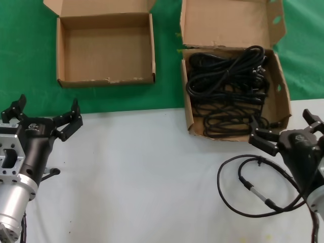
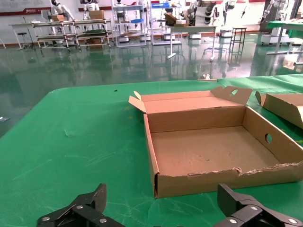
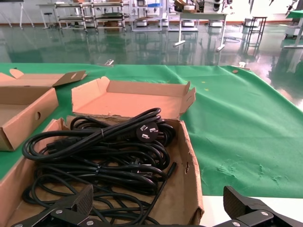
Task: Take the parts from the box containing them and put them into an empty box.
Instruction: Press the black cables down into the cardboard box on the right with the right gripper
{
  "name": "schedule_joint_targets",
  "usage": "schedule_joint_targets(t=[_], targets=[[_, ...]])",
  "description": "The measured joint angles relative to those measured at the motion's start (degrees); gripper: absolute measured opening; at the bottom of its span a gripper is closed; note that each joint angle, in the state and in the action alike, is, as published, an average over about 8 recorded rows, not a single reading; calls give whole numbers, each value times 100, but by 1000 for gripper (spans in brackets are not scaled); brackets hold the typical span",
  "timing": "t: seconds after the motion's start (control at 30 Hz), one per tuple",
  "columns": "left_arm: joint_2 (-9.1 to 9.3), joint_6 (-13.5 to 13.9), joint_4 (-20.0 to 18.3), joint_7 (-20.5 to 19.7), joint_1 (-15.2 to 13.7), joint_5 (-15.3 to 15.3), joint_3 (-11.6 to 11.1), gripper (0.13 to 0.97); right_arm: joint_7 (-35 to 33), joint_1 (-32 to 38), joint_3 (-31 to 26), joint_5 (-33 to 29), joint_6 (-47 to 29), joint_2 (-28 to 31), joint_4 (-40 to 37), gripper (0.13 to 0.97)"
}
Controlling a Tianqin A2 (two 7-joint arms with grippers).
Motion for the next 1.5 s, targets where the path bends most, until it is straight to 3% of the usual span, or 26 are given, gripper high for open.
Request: schedule_joint_targets(t=[0.23,0.47,0.73,1.07,1.4,1.5], targets=[[0,0,0,0,0,0,0,814,-70,35,-285,103,179,403,164,966],[0,0,0,0,0,0,0,662,-685,469,-1012,50,349,1333,200,966],[0,0,0,-1,0,0,0,479,-1189,1231,-1448,-1211,-329,2063,-45,966],[0,0,0,-1,0,1,0,287,-1447,2246,-1634,-2917,-1587,2185,-371,966],[0,0,0,-1,0,1,0,173,-2159,3100,-2052,-3395,-2124,1912,-821,965],[0,0,0,-1,0,1,0,173,-2266,3282,-2130,-3511,-2228,1791,-940,964]])
